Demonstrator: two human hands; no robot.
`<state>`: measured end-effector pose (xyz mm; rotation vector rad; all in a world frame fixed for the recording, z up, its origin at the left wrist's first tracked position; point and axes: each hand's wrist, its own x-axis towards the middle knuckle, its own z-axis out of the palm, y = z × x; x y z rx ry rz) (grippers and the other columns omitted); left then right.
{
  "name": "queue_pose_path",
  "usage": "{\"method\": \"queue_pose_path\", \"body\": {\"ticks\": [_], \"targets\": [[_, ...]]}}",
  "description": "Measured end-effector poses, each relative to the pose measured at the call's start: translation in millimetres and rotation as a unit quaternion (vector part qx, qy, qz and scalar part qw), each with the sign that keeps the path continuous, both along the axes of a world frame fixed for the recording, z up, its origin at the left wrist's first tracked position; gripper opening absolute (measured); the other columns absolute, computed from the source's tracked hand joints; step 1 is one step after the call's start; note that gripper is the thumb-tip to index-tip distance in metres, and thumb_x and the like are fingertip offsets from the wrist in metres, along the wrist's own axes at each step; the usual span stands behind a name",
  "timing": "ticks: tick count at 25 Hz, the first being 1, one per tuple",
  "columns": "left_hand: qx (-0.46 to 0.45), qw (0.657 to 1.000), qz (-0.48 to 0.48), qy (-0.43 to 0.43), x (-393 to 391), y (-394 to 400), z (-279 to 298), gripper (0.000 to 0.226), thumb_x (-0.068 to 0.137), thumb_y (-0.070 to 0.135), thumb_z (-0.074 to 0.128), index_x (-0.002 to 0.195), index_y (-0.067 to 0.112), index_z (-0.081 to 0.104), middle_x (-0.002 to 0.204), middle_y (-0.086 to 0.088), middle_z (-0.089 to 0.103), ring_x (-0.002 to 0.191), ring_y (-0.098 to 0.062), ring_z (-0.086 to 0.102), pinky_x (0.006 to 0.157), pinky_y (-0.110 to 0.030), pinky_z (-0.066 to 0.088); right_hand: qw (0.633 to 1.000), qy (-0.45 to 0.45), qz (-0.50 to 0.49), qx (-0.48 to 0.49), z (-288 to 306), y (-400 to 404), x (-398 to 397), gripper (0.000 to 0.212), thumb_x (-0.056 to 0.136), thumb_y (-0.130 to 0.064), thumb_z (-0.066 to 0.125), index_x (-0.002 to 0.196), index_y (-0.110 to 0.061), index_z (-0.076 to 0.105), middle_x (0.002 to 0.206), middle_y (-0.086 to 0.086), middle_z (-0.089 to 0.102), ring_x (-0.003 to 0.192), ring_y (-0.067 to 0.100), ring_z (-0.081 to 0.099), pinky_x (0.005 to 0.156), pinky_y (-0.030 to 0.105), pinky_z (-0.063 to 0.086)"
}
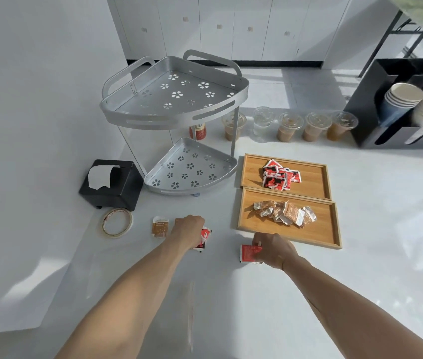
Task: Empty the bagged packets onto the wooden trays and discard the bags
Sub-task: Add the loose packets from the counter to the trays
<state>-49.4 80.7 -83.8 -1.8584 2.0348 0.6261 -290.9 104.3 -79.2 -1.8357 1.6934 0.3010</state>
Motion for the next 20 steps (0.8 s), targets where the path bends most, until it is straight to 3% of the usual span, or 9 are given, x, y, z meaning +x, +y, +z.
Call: {"method": "queue_pose_path", "body": {"ticks": [2, 5, 8, 12, 14, 16, 20], "targets": [[-0.012, 1.000, -0.016, -0.023, -4, 2, 4, 0.031, 0.080, -0.002, 0.057, 0.110, 0.007, 0.060, 0.111, -0.015, 0.067, 0.099, -0.033, 0.064, 0.070, -0.037, 0.045, 1.000, -0.006, -0.001, 0.000, -3, 3, -6, 0.027, 0.084, -0.032, 0.063, 0.110, -0.029, 0.064, 0.096, -0.003, 0.072, 0.087, 0.020, 0.064, 0.058, 0.025, 0.039], [-0.046, 0.998, -0.027, -0.021, -10, 9, 14, 0.031, 0.085, -0.001, 0.058, 0.114, 0.010, 0.056, 0.114, -0.013, 0.054, 0.088, -0.030, 0.060, 0.069, -0.038, 0.044, 1.000, -0.001, -0.006, -0.002, -2, 9, -15, 0.026, 0.083, -0.036, 0.064, 0.108, -0.028, 0.067, 0.091, -0.003, 0.069, 0.085, 0.020, 0.064, 0.061, 0.026, 0.042], [-0.058, 0.998, -0.011, -0.008, -13, 11, 19, 0.029, 0.085, -0.003, 0.056, 0.110, 0.011, 0.053, 0.114, -0.012, 0.044, 0.074, -0.028, 0.052, 0.066, -0.039, 0.045, 1.000, 0.027, 0.008, -0.008, 1, 12, -27, 0.028, 0.087, -0.038, 0.060, 0.110, -0.024, 0.066, 0.103, 0.002, 0.071, 0.094, 0.023, 0.066, 0.065, 0.029, 0.046], [-0.023, 0.999, -0.018, -0.019, -23, 17, 31, 0.031, 0.084, 0.004, 0.057, 0.113, 0.015, 0.052, 0.113, -0.011, 0.061, 0.098, -0.031, 0.061, 0.078, -0.042, 0.049, 1.000, 0.026, 0.010, 0.003, 5, 14, -53, 0.030, 0.091, -0.042, 0.056, 0.108, -0.021, 0.069, 0.102, 0.005, 0.072, 0.091, 0.023, 0.065, 0.060, 0.028, 0.042], [-0.012, 1.000, -0.008, -0.014, -31, 20, 38, 0.029, 0.087, 0.011, 0.057, 0.116, 0.017, 0.055, 0.112, -0.012, 0.064, 0.099, -0.031, 0.063, 0.075, -0.038, 0.051, 1.000, 0.022, 0.010, 0.005, 8, 15, -68, 0.029, 0.090, -0.041, 0.058, 0.105, -0.020, 0.071, 0.101, 0.005, 0.072, 0.090, 0.023, 0.065, 0.058, 0.028, 0.041], [-0.002, 1.000, 0.014, 0.025, -40, 20, 42, 0.029, 0.088, 0.012, 0.058, 0.116, 0.020, 0.057, 0.114, -0.010, 0.064, 0.100, -0.027, 0.063, 0.068, -0.033, 0.049, 1.000, 0.020, 0.015, 0.005, 11, 15, -83, 0.027, 0.089, -0.039, 0.059, 0.104, -0.019, 0.071, 0.101, 0.005, 0.072, 0.091, 0.023, 0.065, 0.060, 0.029, 0.042], [0.026, 0.989, 0.067, 0.129, -65, 12, 46, 0.026, 0.086, 0.012, 0.063, 0.110, 0.021, 0.060, 0.117, -0.005, 0.065, 0.099, -0.025, 0.060, 0.077, -0.035, 0.050, 1.000, -0.004, -0.014, -0.020, 21, 15, -114, 0.023, 0.087, -0.042, 0.061, 0.104, -0.028, 0.068, 0.095, 0.000, 0.070, 0.090, 0.022, 0.066, 0.068, 0.032, 0.049]]}}
